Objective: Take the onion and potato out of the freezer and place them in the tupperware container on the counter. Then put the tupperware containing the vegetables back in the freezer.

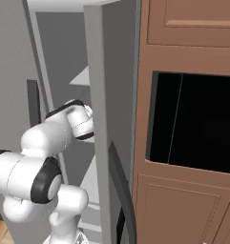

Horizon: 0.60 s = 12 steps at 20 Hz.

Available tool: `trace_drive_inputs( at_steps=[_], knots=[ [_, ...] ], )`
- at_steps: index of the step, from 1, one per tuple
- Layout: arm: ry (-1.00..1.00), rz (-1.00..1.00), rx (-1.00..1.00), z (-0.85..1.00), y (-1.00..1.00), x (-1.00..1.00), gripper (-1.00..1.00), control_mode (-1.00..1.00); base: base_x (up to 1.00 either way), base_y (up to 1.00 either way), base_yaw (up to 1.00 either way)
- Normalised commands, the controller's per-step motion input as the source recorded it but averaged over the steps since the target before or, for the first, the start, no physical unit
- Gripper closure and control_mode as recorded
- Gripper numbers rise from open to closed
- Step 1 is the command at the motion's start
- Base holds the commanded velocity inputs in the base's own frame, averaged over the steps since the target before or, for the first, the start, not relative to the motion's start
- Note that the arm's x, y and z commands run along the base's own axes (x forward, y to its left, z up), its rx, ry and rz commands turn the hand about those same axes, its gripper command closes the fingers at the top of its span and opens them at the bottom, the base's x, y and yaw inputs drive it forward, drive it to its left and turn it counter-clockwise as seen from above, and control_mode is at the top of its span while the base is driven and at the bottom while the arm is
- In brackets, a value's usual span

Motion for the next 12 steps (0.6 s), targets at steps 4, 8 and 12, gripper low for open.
trace_drive_inputs(
  at_steps=[4,8,12],
  knots=[
    [-0.11,-0.10,-0.02,0.59,0.00,-0.78,1.00,-1.00,0.00,0.00,0.00],
    [-0.03,-0.11,-0.12,0.88,-0.01,-0.60,1.00,-1.00,0.00,0.00,0.00],
    [0.00,-0.08,-0.14,0.96,-0.22,-0.60,1.00,-1.00,0.00,0.00,0.00]
  ],
)
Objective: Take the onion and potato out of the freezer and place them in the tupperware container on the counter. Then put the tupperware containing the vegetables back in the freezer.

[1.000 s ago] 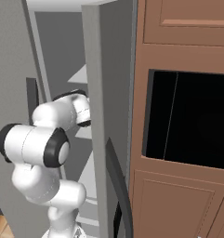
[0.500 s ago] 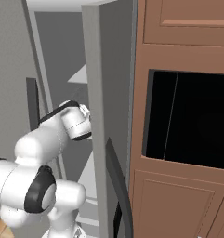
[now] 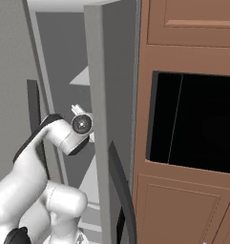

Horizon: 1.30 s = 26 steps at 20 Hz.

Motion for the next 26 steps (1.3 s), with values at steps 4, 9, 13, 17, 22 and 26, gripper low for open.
trace_drive_inputs(
  at_steps=[4,9,13,17,22,26],
  knots=[
    [0.10,-0.03,-0.07,0.91,-0.24,-0.63,1.00,-1.00,0.00,0.00,0.00],
    [0.20,0.00,-0.05,0.80,-0.01,-0.84,1.00,-1.00,0.00,0.00,0.00],
    [0.22,0.00,-0.12,0.57,0.00,-0.97,1.00,-1.00,0.00,0.00,0.00],
    [0.15,0.00,-0.20,0.14,0.00,-0.96,1.00,-1.00,0.00,0.00,0.00],
    [0.19,0.03,-0.16,0.00,0.00,-0.80,1.00,-1.00,0.00,0.00,0.00],
    [0.23,0.13,-0.04,0.00,0.01,-0.54,1.00,-1.00,0.00,0.00,0.00]
  ],
)
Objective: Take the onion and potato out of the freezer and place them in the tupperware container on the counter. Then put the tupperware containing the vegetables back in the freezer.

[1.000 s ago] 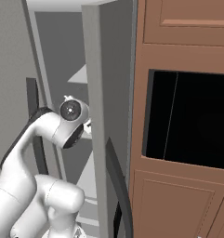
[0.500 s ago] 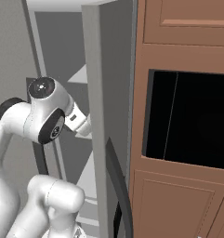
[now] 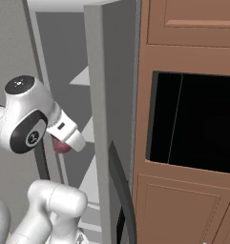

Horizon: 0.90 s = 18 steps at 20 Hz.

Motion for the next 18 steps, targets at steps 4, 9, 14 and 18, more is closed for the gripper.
trace_drive_inputs(
  at_steps=[4,9,14,18],
  knots=[
    [0.22,0.15,0.00,0.00,0.05,-0.48,1.00,-1.00,0.00,0.00,0.00],
    [0.16,0.14,0.00,0.00,0.20,-0.41,1.00,-1.00,0.00,0.00,0.00],
    [0.02,0.06,0.00,0.00,0.37,-0.40,1.00,1.00,-0.14,0.14,0.01],
    [0.00,0.00,0.00,0.00,0.00,0.00,1.00,1.00,-0.69,0.96,0.05]
  ],
)
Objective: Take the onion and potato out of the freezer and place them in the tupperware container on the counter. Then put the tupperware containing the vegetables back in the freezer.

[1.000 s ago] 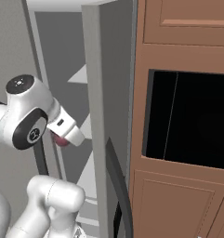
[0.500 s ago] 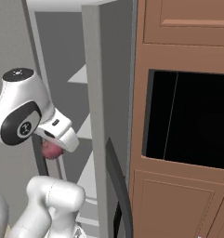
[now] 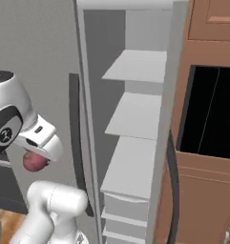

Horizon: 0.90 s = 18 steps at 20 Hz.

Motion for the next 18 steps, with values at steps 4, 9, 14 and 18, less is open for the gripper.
trace_drive_inputs(
  at_steps=[4,9,14,18],
  knots=[
    [0.00,0.00,0.00,0.00,0.00,0.00,1.00,1.00,-0.35,1.00,0.04],
    [0.00,0.00,0.00,0.00,0.00,0.00,1.00,1.00,0.03,1.00,0.04],
    [0.00,0.00,0.00,0.00,0.00,0.00,1.00,1.00,0.55,1.00,0.00],
    [0.00,0.00,0.00,0.00,0.00,0.00,1.00,1.00,0.70,0.88,0.00]
  ],
)
